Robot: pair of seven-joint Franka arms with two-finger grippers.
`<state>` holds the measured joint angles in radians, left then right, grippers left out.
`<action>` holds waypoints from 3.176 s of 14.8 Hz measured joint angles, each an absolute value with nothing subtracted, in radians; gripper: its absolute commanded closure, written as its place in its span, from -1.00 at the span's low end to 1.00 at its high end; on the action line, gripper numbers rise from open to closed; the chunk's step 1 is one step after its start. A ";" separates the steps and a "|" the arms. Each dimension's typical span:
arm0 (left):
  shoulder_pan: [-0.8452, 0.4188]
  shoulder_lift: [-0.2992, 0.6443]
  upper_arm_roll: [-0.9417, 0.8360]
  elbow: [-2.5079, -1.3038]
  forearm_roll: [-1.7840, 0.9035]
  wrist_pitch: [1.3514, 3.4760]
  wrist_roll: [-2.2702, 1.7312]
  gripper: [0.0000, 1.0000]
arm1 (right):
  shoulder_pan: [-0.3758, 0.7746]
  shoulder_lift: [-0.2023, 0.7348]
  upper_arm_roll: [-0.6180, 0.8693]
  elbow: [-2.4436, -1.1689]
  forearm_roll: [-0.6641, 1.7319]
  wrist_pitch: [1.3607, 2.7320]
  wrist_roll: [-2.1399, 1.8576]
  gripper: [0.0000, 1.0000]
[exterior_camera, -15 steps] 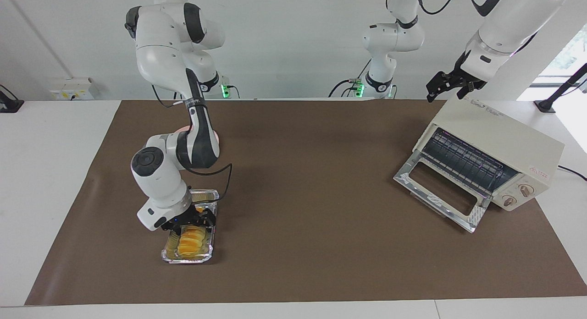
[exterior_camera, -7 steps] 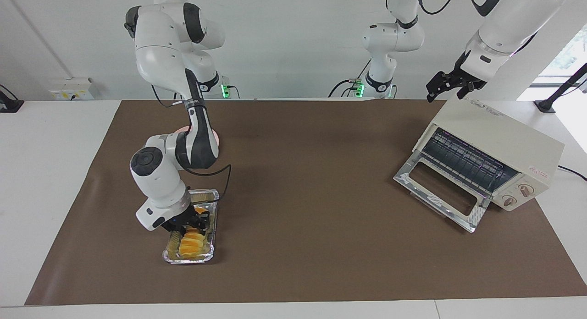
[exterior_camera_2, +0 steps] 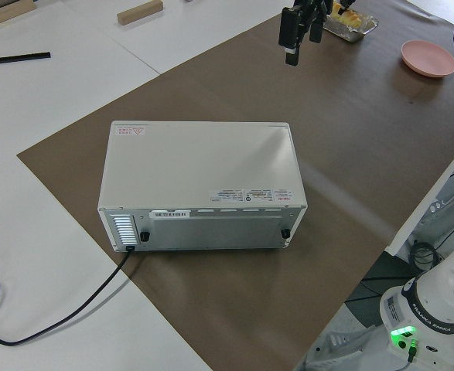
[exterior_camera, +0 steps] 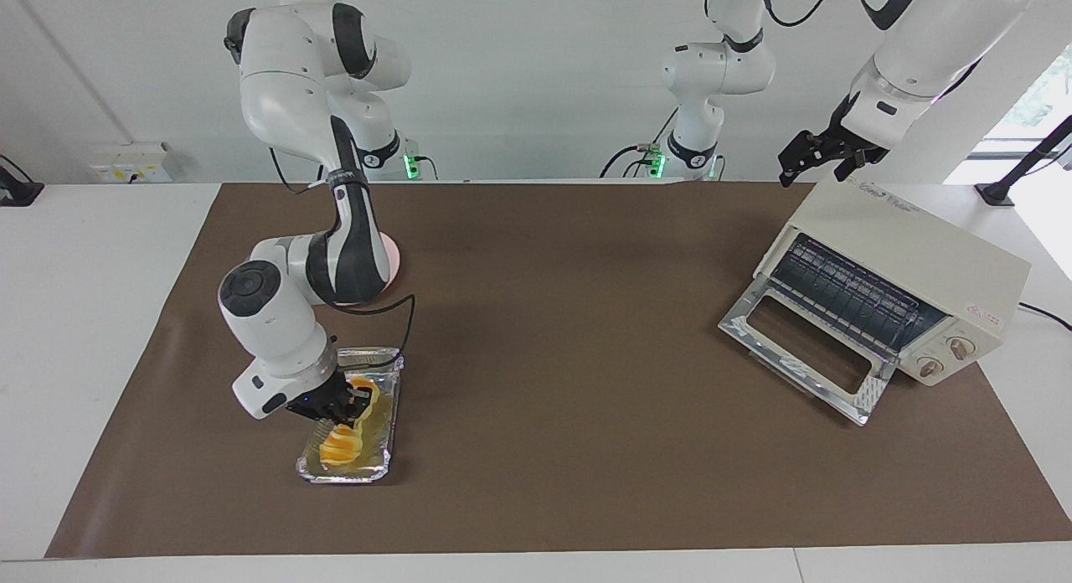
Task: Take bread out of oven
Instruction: 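Lift the bread slices out of the foil tray with the right gripper, then carry the bread to the pink plate and lower it on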
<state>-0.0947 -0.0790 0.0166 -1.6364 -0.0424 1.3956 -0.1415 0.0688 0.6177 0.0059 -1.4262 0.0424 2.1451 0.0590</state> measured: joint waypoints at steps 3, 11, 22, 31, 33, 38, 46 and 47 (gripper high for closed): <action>-0.095 -0.079 0.017 -1.636 -0.042 1.396 -0.142 -1.00 | 0.072 0.578 0.006 -1.418 0.042 2.066 0.059 1.00; -0.095 -0.079 0.017 -1.636 -0.042 1.396 -0.142 -1.00 | 0.031 0.260 0.005 -1.637 0.049 1.865 -0.010 1.00; -0.095 -0.079 0.017 -1.636 -0.042 1.396 -0.142 -1.00 | -0.029 -0.243 0.011 -2.355 0.056 2.114 -0.090 1.00; -0.095 -0.079 0.017 -1.636 -0.042 1.396 -0.142 -1.00 | 0.012 -0.319 0.016 -2.651 0.056 2.420 -0.090 1.00; -0.095 -0.079 0.017 -1.636 -0.042 1.396 -0.142 -1.00 | 0.020 -0.309 0.016 -2.666 0.056 2.448 -0.090 1.00; -0.095 -0.079 0.017 -1.636 -0.042 1.396 -0.142 -1.00 | 0.047 -0.257 0.016 -2.676 0.056 2.520 -0.090 1.00; -0.095 -0.079 0.017 -1.636 -0.042 1.396 -0.142 -1.00 | 0.046 -0.240 0.014 -2.674 0.056 2.524 -0.090 -1.00; -0.095 -0.079 0.017 -1.636 -0.042 1.396 -0.142 -1.00 | 0.046 -0.240 0.014 -2.672 0.056 2.520 -0.090 -1.00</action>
